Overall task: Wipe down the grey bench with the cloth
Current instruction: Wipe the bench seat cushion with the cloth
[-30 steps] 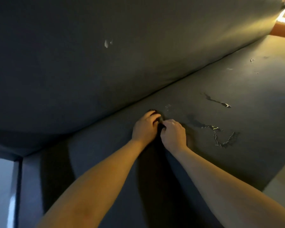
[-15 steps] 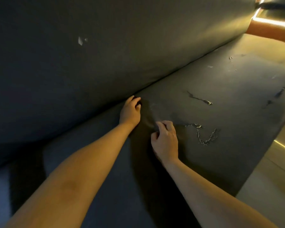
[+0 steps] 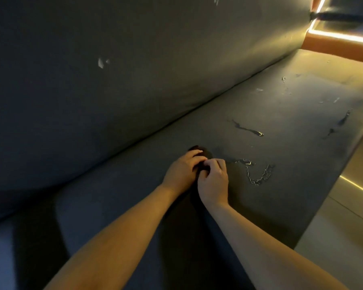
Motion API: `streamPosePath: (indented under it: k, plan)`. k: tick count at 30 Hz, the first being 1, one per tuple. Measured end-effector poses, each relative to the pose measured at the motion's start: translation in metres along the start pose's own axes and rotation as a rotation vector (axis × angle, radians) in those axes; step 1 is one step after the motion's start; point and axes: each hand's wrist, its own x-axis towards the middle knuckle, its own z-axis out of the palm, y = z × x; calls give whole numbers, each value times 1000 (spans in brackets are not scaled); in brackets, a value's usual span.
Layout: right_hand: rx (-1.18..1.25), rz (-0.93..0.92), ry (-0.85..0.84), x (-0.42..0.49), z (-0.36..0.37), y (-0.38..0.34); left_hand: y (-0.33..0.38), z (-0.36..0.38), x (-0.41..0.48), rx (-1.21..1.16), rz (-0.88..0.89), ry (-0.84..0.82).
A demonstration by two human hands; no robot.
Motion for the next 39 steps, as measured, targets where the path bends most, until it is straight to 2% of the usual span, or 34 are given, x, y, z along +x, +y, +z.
streamPosePath:
  k: [4,9,11,17,21,28,33,36,37,39]
  plan:
    - [-119,-115,-69,-1,5,3,-4,0,11,82,-60,103]
    - [-188,-142,-126,0,13,7,-68,-33,38,106,-324,322]
    - [-197,-145,-120,1,16,9,-85,-40,43,72,-404,331]
    - [-170,-143,-89,5,19,11,-68,-30,50,52,-374,259]
    - [-20,-47,-28,4,7,2,-39,-17,31,36,-260,192]
    - [273,113,-78,0,-35,-10,25,8,-10,27,-164,58]
    - [174,137,-119,-20,-64,-2,71,11,-32,-192,-134,1]
    - [203,153,-152,-29,-69,1,81,3,-45,-510,-176,-68]
    - [213,146,-154,-30,-70,1,79,-4,-48,-610,-174,-58]
    - [184,121,-170,-30,-68,0,66,-17,-53,-695,-186,69]
